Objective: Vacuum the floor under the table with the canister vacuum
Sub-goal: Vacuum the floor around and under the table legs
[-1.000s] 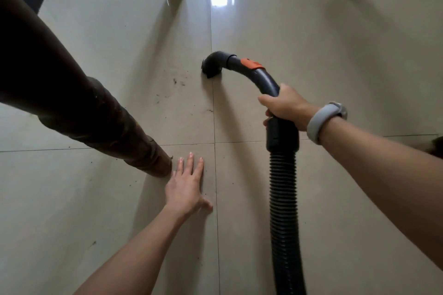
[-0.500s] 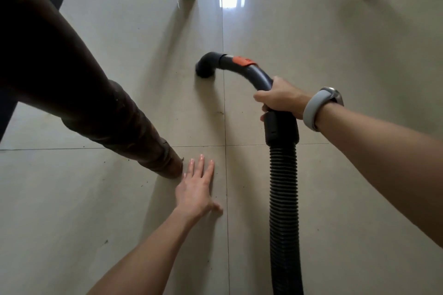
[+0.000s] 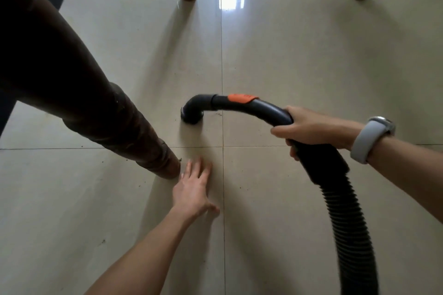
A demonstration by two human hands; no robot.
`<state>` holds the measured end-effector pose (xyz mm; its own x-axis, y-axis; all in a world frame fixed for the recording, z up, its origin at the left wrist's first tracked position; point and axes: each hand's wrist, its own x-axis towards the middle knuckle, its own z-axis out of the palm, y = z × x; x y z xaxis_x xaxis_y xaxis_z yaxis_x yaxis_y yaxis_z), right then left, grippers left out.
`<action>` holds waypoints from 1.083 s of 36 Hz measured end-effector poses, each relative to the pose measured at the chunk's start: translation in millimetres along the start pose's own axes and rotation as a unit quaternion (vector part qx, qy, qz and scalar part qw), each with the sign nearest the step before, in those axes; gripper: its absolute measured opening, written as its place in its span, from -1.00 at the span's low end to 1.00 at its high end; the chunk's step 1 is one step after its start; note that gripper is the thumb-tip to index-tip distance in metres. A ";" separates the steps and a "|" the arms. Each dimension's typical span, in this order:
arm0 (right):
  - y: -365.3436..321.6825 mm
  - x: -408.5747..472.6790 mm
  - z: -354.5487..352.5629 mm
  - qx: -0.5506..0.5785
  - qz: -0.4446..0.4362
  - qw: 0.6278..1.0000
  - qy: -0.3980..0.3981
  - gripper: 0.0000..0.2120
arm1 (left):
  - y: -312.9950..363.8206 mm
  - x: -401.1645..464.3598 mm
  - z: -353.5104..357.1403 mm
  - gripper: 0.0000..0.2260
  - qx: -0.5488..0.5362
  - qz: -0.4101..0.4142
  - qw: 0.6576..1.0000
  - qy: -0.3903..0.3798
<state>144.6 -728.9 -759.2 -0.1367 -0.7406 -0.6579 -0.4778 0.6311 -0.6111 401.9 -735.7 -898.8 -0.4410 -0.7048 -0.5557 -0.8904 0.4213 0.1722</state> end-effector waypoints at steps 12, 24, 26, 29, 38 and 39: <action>39.1 -38.4 6.9 0.004 0.016 0.999 0.041 -0.81 | -0.4 1.3 0.2 0.10 0.005 -0.004 1.000 -0.007; 51.7 -50.2 10.2 -0.021 0.021 0.998 0.048 -0.77 | 0.6 2.2 0.9 0.11 0.010 -0.006 1.000 -0.007; 51.2 -47.3 8.3 -0.021 0.024 0.997 0.067 -0.76 | 0.7 1.8 0.8 0.11 0.011 -0.008 1.000 -0.009; 48.4 -42.4 14.1 0.014 0.037 0.992 0.122 -0.72 | -0.5 3.0 1.3 0.13 0.005 -0.010 1.000 -0.012; 31.5 -41.1 24.7 -0.065 0.020 0.992 0.103 -0.73 | 0.3 0.2 -0.3 0.11 0.005 -0.009 1.000 -0.012; 29.3 -39.7 27.3 -0.059 0.023 0.991 0.118 -0.72 | 0.0 0.6 0.2 0.11 0.005 -0.010 1.000 -0.012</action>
<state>159.8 -674.7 -763.0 -0.3535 -0.7540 -0.5537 -0.5628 0.6442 -0.5180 401.6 -736.0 -899.3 -0.4207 -0.6985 -0.5790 -0.8974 0.4141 0.1524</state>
